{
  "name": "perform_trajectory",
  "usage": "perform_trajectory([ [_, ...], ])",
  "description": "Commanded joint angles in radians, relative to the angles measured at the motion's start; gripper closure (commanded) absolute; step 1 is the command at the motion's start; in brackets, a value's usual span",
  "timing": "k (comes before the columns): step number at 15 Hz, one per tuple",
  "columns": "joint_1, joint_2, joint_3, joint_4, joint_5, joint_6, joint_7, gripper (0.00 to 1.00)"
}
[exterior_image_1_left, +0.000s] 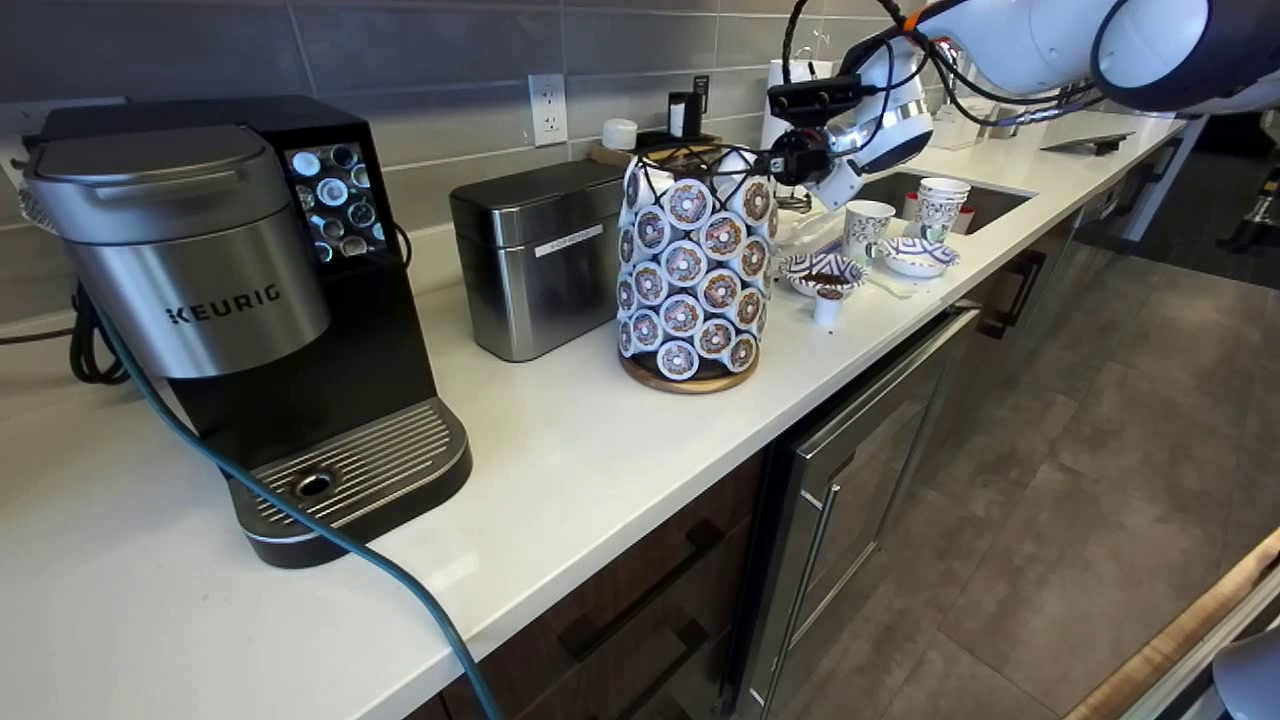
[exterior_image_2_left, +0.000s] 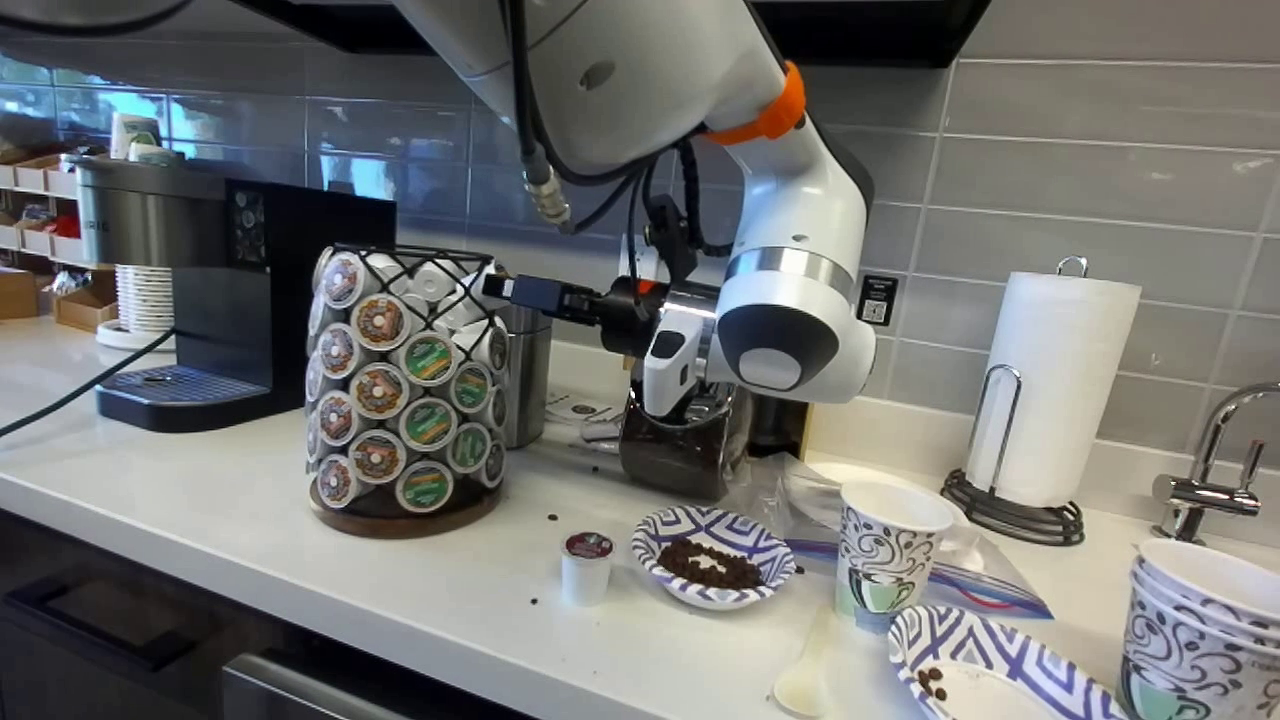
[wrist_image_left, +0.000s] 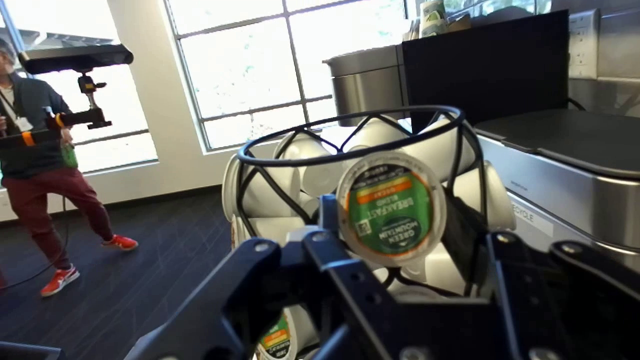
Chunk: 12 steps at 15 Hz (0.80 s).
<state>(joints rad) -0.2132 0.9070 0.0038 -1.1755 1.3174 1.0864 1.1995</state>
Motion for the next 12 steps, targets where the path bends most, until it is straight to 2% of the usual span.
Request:
perform_trajectory([
  [1,0.005,0.033,-0.007,0.067,-0.003,-0.052,0.09,0.71],
  [12,0.052,0.003,-0.034,0.07,-0.079,-0.027,0.27,0.71],
])
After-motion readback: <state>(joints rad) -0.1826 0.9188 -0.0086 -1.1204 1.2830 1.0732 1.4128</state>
